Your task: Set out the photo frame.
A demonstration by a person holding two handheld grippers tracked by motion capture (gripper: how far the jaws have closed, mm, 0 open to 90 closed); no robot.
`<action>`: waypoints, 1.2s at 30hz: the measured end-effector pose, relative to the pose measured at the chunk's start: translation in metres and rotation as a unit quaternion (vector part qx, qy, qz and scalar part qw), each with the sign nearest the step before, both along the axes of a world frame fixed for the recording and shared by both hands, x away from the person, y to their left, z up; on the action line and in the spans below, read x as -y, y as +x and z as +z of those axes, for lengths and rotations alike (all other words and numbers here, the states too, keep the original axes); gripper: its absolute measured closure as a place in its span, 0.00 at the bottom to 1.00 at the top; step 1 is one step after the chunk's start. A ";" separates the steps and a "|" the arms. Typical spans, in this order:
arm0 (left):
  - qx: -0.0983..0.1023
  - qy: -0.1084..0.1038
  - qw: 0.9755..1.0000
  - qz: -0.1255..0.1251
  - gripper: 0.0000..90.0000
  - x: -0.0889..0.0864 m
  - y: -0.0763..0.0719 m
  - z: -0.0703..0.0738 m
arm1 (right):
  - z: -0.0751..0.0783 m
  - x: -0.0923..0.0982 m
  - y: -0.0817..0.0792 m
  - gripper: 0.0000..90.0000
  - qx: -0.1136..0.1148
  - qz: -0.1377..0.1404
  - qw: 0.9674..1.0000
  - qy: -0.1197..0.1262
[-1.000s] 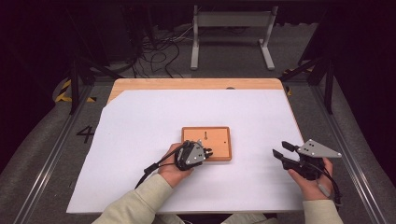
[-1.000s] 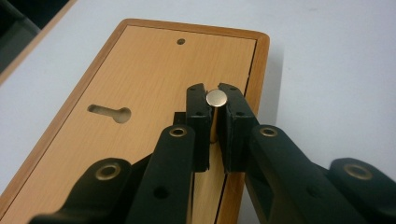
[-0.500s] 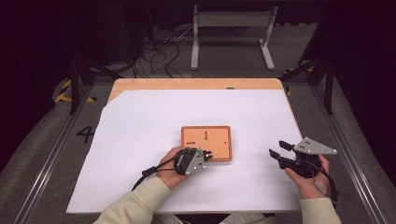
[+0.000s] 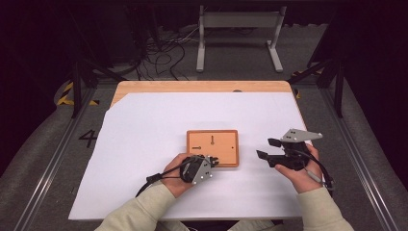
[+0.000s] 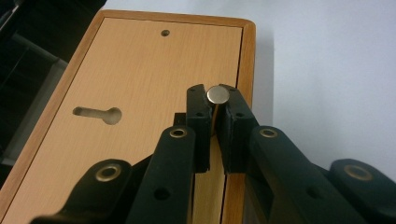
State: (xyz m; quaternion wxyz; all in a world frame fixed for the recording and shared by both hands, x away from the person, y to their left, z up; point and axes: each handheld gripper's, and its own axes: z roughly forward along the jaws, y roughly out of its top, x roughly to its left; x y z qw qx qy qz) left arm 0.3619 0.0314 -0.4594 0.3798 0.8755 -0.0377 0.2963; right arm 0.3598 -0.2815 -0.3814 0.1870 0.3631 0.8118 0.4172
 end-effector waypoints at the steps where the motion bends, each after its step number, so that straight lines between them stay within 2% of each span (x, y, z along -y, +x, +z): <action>1: 0.000 0.000 1.000 0.000 0.93 0.000 0.000 0.000 | 0.002 -0.006 0.005 0.40 0.000 0.002 1.000 -0.003; 5: 0.003 0.002 1.000 0.000 0.93 0.000 -0.001 0.000 | 0.004 -0.022 0.022 0.40 -0.014 0.020 1.000 -0.001; 6: 0.003 0.003 1.000 0.000 0.93 0.000 -0.001 0.000 | 0.004 -0.022 0.022 0.40 -0.014 0.020 1.000 -0.001; 7: 0.003 0.002 1.000 0.000 0.93 0.000 -0.001 0.000 | 0.003 -0.028 0.030 0.40 -0.029 0.023 0.999 -0.003; 12: 0.003 0.002 1.000 0.001 0.93 0.000 -0.001 0.000 | -0.004 -0.043 0.053 0.36 -0.077 0.035 0.996 0.004; 16: 0.000 -0.002 1.000 0.002 0.93 0.000 -0.001 -0.001 | -0.011 -0.053 0.066 0.34 -0.098 0.037 0.994 -0.005; 18: 0.001 -0.001 1.000 0.003 0.93 0.000 -0.002 -0.001 | -0.016 -0.057 0.074 0.34 -0.111 0.038 0.993 0.001; 23: 0.003 0.001 1.000 0.001 0.93 0.000 -0.002 -0.001 | -0.022 -0.062 0.081 0.33 -0.127 0.039 0.991 0.007; 24: -0.001 -0.005 1.000 0.000 0.93 0.001 -0.003 -0.002 | -0.024 -0.063 0.083 0.33 -0.130 0.040 0.991 0.007; 26: 0.003 0.002 1.000 0.001 0.93 0.000 -0.002 -0.001 | -0.027 -0.065 0.086 0.32 -0.137 0.042 0.990 0.012; 27: -0.003 -0.007 1.000 0.003 0.93 0.001 -0.003 -0.002 | -0.028 -0.066 0.087 0.32 -0.138 0.045 0.989 0.011; 28: 0.001 -0.001 1.000 0.001 0.93 0.000 -0.002 -0.001 | -0.030 -0.068 0.087 0.32 -0.141 0.047 0.989 0.008; 32: 0.002 -0.004 1.000 0.001 0.93 0.000 -0.002 -0.002 | -0.035 -0.075 0.090 0.31 -0.150 0.059 0.987 0.007; 34: 0.002 -0.004 1.000 0.001 0.93 0.000 -0.002 -0.002 | -0.038 -0.076 0.091 0.31 -0.156 0.062 0.986 0.012; 36: 0.001 -0.004 1.000 0.001 0.93 0.000 -0.002 -0.002 | -0.041 -0.077 0.093 0.31 -0.169 0.066 0.983 0.027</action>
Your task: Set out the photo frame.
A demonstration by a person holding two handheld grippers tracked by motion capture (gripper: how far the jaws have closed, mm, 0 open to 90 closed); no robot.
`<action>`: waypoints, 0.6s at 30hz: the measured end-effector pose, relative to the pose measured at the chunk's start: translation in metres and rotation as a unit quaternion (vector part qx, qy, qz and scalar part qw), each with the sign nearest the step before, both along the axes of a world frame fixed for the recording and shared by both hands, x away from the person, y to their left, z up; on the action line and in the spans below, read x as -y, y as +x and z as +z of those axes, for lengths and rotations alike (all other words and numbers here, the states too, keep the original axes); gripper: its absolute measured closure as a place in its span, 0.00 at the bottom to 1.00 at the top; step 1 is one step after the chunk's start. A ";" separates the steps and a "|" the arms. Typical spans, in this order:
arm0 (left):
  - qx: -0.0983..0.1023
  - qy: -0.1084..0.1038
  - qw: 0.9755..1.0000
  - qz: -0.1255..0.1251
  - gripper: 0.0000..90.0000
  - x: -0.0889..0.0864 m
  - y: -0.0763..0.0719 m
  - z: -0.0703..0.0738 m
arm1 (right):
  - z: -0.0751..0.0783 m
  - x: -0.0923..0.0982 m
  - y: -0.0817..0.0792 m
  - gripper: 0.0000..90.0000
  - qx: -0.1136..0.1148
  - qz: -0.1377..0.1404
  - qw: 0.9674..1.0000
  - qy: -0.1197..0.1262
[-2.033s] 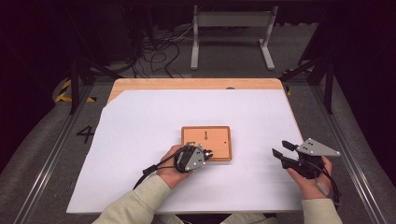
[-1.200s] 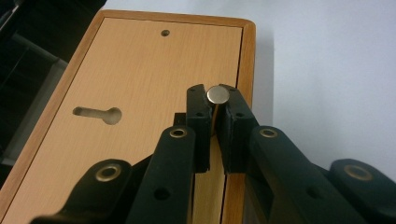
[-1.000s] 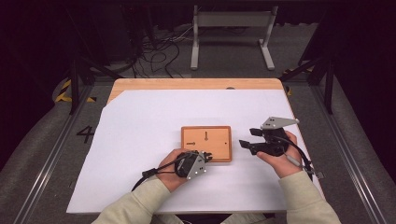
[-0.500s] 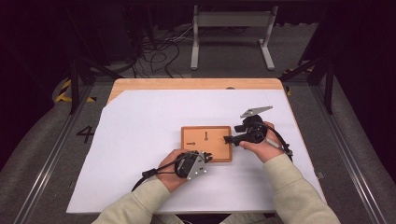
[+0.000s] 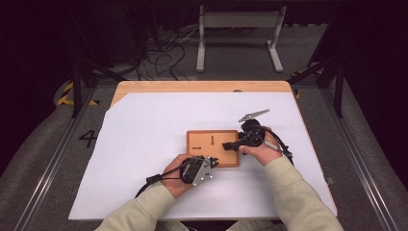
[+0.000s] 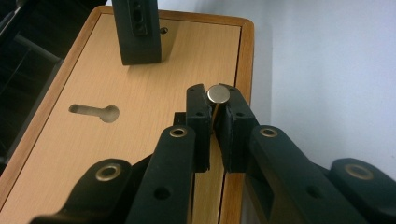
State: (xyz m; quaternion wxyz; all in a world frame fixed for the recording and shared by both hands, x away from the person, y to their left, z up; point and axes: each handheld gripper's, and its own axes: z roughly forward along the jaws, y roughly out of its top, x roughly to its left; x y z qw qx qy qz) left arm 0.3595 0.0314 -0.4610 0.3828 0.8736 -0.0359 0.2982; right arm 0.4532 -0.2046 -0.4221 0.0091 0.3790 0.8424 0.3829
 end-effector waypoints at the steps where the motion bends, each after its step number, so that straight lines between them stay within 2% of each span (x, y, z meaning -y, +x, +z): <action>1: 0.000 0.000 1.000 0.000 0.93 0.000 0.000 0.000 | -0.001 -0.001 0.000 0.31 -0.005 0.000 1.000 0.003; 10: -0.003 0.002 1.000 0.000 0.93 -0.001 0.001 0.001 | -0.003 0.000 0.002 0.33 -0.018 -0.002 1.000 0.014; 12: -0.003 0.001 1.000 0.000 0.93 0.000 -0.001 0.000 | -0.002 0.003 0.003 0.37 -0.020 0.000 1.000 0.019; 15: 0.000 0.010 1.000 -0.002 0.92 0.000 -0.002 0.002 | 0.002 0.008 0.002 0.43 -0.028 0.002 0.999 0.026; 17: -0.012 0.004 1.000 -0.002 0.90 0.000 -0.002 0.002 | 0.005 0.008 0.000 0.45 -0.024 0.006 0.999 0.023; 18: -0.024 -0.002 1.000 -0.002 0.89 -0.001 -0.002 0.002 | 0.006 0.009 -0.001 0.46 -0.022 0.008 0.999 0.022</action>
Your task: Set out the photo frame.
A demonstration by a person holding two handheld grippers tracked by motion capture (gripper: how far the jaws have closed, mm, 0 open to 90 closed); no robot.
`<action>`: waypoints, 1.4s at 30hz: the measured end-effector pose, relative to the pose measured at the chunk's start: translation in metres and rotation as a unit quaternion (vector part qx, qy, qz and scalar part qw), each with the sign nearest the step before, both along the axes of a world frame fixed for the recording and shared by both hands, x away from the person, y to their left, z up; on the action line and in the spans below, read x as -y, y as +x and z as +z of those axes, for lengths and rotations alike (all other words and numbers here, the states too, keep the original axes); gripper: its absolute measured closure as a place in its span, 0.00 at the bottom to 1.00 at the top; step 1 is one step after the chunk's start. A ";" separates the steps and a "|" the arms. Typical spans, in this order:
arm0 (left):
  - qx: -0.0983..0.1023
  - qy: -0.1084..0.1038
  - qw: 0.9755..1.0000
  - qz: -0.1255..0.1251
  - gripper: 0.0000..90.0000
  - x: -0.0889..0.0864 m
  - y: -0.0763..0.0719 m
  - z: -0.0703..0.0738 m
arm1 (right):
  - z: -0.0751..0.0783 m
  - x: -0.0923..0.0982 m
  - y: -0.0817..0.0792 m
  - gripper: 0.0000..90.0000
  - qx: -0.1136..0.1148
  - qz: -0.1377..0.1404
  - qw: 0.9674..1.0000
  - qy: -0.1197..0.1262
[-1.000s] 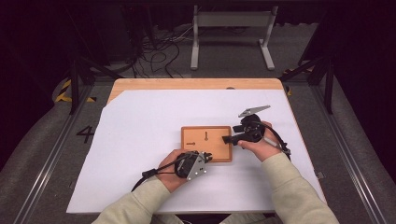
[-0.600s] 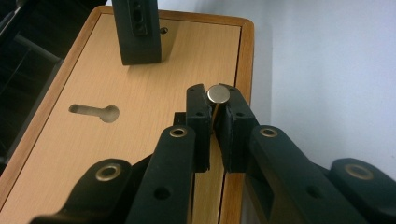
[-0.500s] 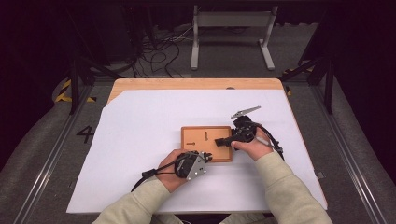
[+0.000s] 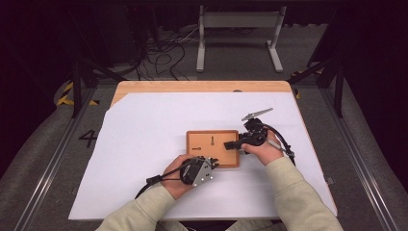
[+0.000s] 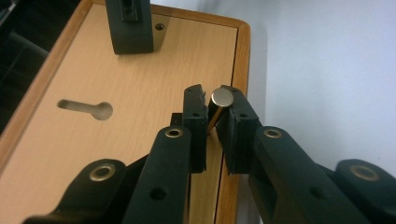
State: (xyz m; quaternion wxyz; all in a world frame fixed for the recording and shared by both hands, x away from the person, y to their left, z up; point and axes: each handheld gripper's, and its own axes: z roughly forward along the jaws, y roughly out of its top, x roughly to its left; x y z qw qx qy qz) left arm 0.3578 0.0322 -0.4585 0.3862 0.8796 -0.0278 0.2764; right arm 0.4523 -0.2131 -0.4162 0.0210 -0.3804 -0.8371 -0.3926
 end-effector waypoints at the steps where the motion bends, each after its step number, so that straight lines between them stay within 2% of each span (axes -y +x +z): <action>1: -0.010 -0.004 1.000 0.001 0.87 -0.001 0.000 0.000 | 0.002 0.000 -0.001 0.47 0.003 0.003 1.000 -0.001; 3: -0.035 -0.013 0.999 0.002 0.83 -0.003 0.001 0.002 | 0.004 0.001 -0.003 0.48 0.008 0.008 1.000 -0.004; 4: -0.056 -0.015 0.998 0.002 0.77 -0.006 0.001 0.002 | 0.005 0.001 -0.004 0.49 0.013 0.011 1.000 -0.005; 5: -0.068 -0.015 0.998 0.005 0.70 -0.009 -0.001 0.003 | 0.006 0.001 -0.006 0.50 0.017 0.014 1.000 -0.008; 8: -0.095 -0.011 0.995 0.007 0.60 -0.023 -0.004 0.004 | 0.010 0.001 -0.009 0.52 0.029 0.025 0.999 -0.015; 10: -0.103 -0.014 0.994 0.014 0.56 -0.034 -0.008 0.004 | 0.012 0.000 -0.011 0.53 0.036 0.030 0.999 -0.018; 13: -0.118 -0.031 0.992 0.025 0.55 -0.048 -0.011 0.007 | 0.015 -0.001 -0.015 0.53 0.052 0.037 0.998 -0.027; 14: -0.130 -0.043 0.990 0.034 0.55 -0.054 -0.013 0.008 | 0.015 -0.001 -0.016 0.53 0.055 0.038 0.997 -0.029; 15: -0.133 -0.053 0.989 0.038 0.54 -0.060 -0.013 0.009 | 0.016 -0.002 -0.018 0.53 0.060 0.039 0.997 -0.032; 16: -0.133 -0.053 0.989 0.038 0.54 -0.060 -0.013 0.009 | 0.016 -0.002 -0.020 0.54 0.064 0.041 0.997 -0.034; 18: -0.147 -0.078 0.985 0.053 0.54 -0.077 -0.016 0.013 | 0.017 -0.002 -0.024 0.55 0.072 0.045 0.996 -0.037; 19: -0.147 -0.083 0.984 0.058 0.54 -0.083 -0.016 0.014 | 0.018 -0.002 -0.026 0.55 0.074 0.046 0.995 -0.038; 23: -0.151 -0.093 0.980 0.089 0.55 -0.104 -0.014 0.016 | 0.019 0.000 -0.033 0.57 0.090 0.054 0.993 -0.044; 24: -0.156 -0.099 0.978 0.099 0.55 -0.109 -0.012 0.015 | 0.020 0.000 -0.035 0.57 0.095 0.056 0.993 -0.047; 25: -0.156 -0.099 0.978 0.099 0.55 -0.109 -0.012 0.015 | 0.020 0.000 -0.035 0.57 0.095 0.056 0.993 -0.047; 28: -0.166 -0.110 0.972 0.125 0.53 -0.121 -0.008 0.015 | 0.023 -0.001 -0.043 0.58 0.116 0.066 0.989 -0.062; 30: -0.177 -0.117 0.967 0.141 0.47 -0.126 -0.006 0.015 | 0.025 -0.002 -0.048 0.59 0.124 0.070 0.987 -0.072; 35: -0.187 -0.131 0.961 0.156 0.44 -0.133 -0.003 0.015 | 0.029 -0.006 -0.061 0.59 0.152 0.076 0.980 -0.101; 38: -0.197 -0.148 0.955 0.165 0.44 -0.135 -0.002 0.015 | 0.030 -0.007 -0.068 0.60 0.165 0.079 0.977 -0.112; 42: -0.195 -0.155 0.953 0.175 0.45 -0.138 0.000 0.016 | 0.032 -0.007 -0.076 0.62 0.175 0.086 0.973 -0.121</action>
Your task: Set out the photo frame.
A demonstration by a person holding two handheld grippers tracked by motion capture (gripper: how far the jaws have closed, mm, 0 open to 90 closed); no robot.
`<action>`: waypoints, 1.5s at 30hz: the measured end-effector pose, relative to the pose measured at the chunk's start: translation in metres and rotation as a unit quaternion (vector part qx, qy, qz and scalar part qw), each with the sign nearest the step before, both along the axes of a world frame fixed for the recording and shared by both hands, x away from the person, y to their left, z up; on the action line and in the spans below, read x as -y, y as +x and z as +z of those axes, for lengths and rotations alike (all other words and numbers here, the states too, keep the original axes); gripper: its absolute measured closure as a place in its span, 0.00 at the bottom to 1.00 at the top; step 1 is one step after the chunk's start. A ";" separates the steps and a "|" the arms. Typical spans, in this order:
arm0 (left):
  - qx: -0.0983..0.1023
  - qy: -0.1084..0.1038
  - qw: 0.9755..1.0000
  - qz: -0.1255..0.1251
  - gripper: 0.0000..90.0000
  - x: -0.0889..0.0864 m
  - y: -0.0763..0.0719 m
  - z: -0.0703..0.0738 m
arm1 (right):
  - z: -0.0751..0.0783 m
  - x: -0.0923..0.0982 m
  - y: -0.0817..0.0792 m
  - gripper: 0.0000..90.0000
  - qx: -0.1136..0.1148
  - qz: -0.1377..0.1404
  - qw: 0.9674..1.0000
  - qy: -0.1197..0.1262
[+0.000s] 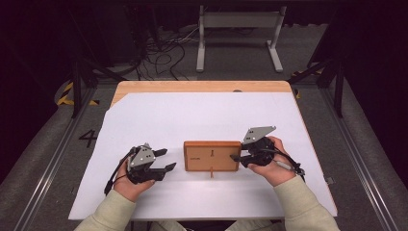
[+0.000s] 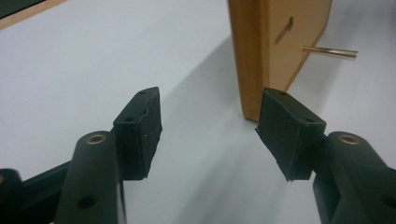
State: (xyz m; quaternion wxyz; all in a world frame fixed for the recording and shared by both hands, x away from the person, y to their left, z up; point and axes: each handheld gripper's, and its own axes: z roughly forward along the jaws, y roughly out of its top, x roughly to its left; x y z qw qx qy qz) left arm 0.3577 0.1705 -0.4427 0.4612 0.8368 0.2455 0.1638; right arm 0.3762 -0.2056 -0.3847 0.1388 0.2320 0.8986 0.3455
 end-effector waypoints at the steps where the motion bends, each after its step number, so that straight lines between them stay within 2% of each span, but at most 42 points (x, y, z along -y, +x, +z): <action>1: -0.002 -0.002 1.000 0.002 0.46 -0.001 0.000 0.000 | 0.000 0.000 -0.002 0.63 0.002 0.000 1.000 -0.001; 7: -0.011 -0.028 0.999 0.013 0.44 -0.003 0.001 0.002 | 0.000 0.002 -0.014 0.66 0.008 0.004 1.000 0.005; 11: -0.023 -0.033 0.999 0.015 0.44 -0.004 0.002 0.001 | 0.001 0.003 -0.023 0.68 0.008 0.004 1.000 0.010; 15: -0.047 -0.053 0.997 0.027 0.37 -0.006 0.005 0.002 | 0.000 0.003 -0.029 0.69 0.014 0.005 1.000 0.010; 20: -0.056 -0.066 0.996 0.035 0.35 -0.009 0.006 0.003 | 0.000 0.003 -0.036 0.68 0.021 0.008 1.000 0.007; 25: -0.052 -0.063 0.996 0.035 0.34 -0.009 0.007 0.003 | 0.000 0.003 -0.042 0.67 0.015 0.016 1.000 0.002; 30: -0.056 -0.076 0.995 0.036 0.34 -0.009 0.006 0.005 | -0.003 0.005 -0.046 0.64 0.003 0.026 1.000 0.008; 33: -0.053 -0.075 0.995 0.037 0.34 -0.009 0.007 0.005 | -0.004 0.005 -0.050 0.63 0.001 0.030 1.000 0.002; 34: -0.047 -0.073 0.996 0.036 0.34 -0.009 0.008 0.005 | -0.004 0.005 -0.051 0.63 0.000 0.028 1.000 0.003; 40: -0.044 -0.070 0.996 0.042 0.34 -0.009 0.007 0.006 | -0.002 0.010 -0.054 0.60 -0.001 0.021 1.000 0.016; 45: -0.041 -0.064 0.996 0.043 0.34 -0.010 0.008 0.006 | -0.003 0.019 -0.057 0.57 -0.003 0.009 1.000 0.013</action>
